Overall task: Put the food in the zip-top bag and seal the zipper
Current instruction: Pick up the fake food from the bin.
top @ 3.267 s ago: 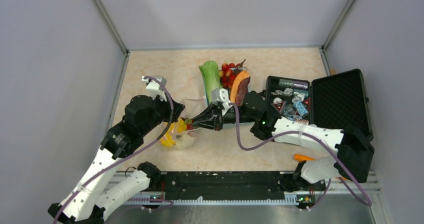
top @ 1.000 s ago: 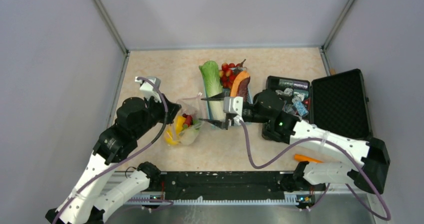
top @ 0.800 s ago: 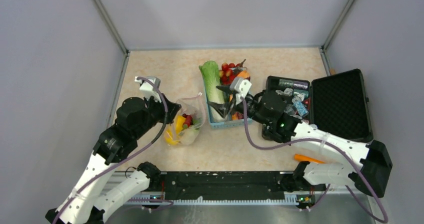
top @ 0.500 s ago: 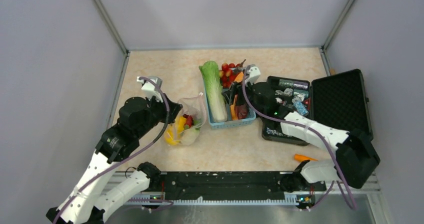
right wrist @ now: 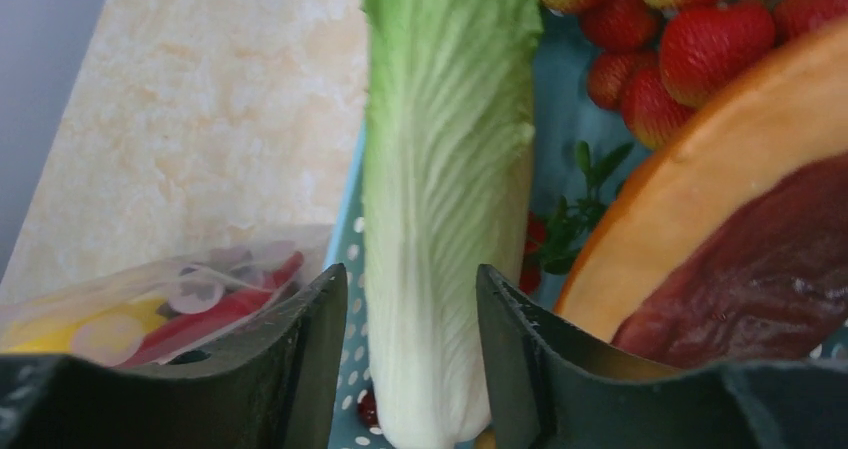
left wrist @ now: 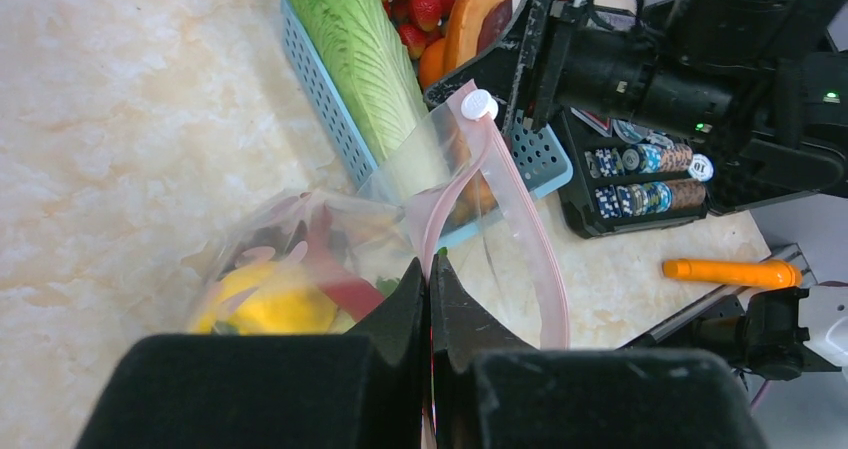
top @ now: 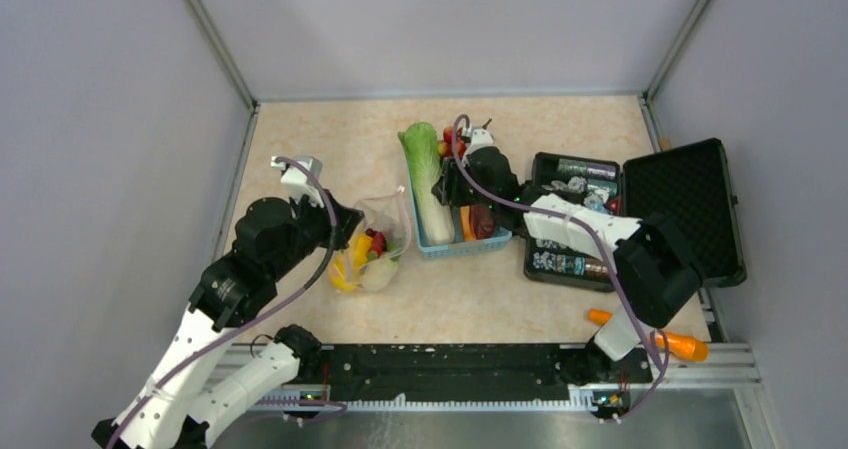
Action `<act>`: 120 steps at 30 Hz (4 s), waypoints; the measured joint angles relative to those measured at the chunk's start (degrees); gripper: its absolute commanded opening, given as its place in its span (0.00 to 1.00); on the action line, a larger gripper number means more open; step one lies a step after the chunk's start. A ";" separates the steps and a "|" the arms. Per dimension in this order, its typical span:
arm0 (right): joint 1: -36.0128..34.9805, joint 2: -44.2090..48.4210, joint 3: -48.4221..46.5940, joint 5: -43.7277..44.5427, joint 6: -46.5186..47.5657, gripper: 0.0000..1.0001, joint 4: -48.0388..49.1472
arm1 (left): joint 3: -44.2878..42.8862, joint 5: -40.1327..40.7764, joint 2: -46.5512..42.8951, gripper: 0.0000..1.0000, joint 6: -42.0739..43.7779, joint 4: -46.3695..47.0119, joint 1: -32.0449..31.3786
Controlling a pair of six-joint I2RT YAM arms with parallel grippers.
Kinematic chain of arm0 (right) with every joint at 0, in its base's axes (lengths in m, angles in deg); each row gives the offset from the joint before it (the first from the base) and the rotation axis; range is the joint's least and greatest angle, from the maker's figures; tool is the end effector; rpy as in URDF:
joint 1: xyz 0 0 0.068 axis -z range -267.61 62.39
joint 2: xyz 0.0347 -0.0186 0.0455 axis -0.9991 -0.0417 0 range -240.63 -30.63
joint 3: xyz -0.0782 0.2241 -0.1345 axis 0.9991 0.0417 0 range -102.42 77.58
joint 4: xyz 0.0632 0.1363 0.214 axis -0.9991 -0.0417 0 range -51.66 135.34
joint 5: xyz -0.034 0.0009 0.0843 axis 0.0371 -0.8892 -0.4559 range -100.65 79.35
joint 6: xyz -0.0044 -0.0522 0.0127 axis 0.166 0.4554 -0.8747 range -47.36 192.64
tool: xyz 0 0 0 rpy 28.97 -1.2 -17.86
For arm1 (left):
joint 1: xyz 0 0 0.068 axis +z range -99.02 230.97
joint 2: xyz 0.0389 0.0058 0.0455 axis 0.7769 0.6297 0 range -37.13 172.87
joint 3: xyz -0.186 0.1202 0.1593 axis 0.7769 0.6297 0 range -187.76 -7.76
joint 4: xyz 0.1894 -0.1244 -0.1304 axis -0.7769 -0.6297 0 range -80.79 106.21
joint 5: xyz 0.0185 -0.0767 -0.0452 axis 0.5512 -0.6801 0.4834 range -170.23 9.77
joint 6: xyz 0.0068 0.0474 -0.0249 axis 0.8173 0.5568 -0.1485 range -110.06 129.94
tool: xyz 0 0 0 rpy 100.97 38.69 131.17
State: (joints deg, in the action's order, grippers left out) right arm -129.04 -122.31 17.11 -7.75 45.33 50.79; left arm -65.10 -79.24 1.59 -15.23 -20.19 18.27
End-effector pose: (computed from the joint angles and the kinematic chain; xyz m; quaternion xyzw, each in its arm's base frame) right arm 0.2764 0.2416 0.2542 -0.0907 0.8419 0.2824 0.4509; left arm 0.1109 -0.0705 0.3802 0.0480 0.8064 -0.2791 0.5192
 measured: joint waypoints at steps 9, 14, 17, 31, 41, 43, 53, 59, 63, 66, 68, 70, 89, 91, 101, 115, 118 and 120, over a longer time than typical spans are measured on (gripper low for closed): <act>2.34 -0.59 0.13 5.53 -1.77 0.66 -4.52 | 0.09 0.15 -0.22 0.00 -0.02 -0.02 0.00; 2.82 3.96 0.44 14.01 -0.11 0.71 -5.31 | 0.15 0.13 -0.20 0.00 -0.02 0.00 0.00; 4.44 4.35 0.35 16.76 0.22 0.72 -5.79 | 0.26 0.11 -0.20 0.00 -0.02 0.00 0.00; 13.29 -3.98 -3.02 6.12 4.37 0.71 -1.09 | 0.35 -0.11 -0.24 0.00 -0.04 -0.02 0.00; 16.96 -6.80 -0.92 -1.31 3.85 0.63 9.90 | 0.35 -0.11 -0.35 0.00 -0.04 -0.02 0.00; 17.07 -7.48 -0.90 -2.82 4.02 0.56 11.45 | 0.35 -0.11 -0.35 0.00 -0.04 -0.04 0.00; 18.27 -5.05 7.26 -8.09 2.91 0.06 22.60 | 0.37 -0.09 -1.25 0.00 -0.04 -0.33 0.00; 18.36 0.48 9.20 -13.94 3.02 0.00 24.11 | 0.37 -0.11 -0.79 0.00 -0.02 -0.26 0.00; 18.36 3.82 9.25 -16.94 3.30 0.00 23.74 | 0.48 -0.11 -0.57 0.00 -0.04 -0.22 0.00; 18.34 7.41 10.03 -19.17 3.78 0.00 23.76 | 0.57 -0.11 -0.61 0.00 -0.04 -0.15 0.00; 18.32 10.03 10.60 -21.14 4.44 0.00 23.65 | 0.59 -0.11 -0.59 0.00 -0.04 -0.13 0.00; 17.90 12.04 10.47 -22.73 5.53 0.00 23.10 | 0.61 -0.11 -0.57 0.00 -0.04 -0.04 0.00; 2.21 6.10 1.75 -12.94 27.61 0.31 6.60 | 0.81 -2.64 1.57 0.00 -0.44 0.85 0.00; 2.16 5.60 1.49 -17.84 29.27 0.33 5.40 | 0.81 -2.67 1.84 0.00 -0.44 0.85 0.00; 2.58 -3.48 -2.67 -26.99 34.07 0.24 -8.55 | 0.90 -2.84 2.29 0.00 -0.44 1.36 0.00; 2.60 9.11 2.56 -26.73 32.59 0.00 -4.04 | 1.16 -2.86 2.03 0.00 -0.44 1.66 0.00; 2.60 13.97 6.05 -26.56 32.13 0.00 0.13 | 1.33 -2.89 2.03 0.00 -0.44 1.75 0.00; 2.60 17.62 9.44 -26.53 31.95 0.00 3.89 | 1.33 -2.89 2.03 0.00 -0.44 1.79 0.00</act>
State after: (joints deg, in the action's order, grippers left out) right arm -126.44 -104.70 26.55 -34.29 77.28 54.68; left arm -63.77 -82.12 3.63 -15.67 -18.40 18.27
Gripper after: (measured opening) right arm 0.244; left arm 0.002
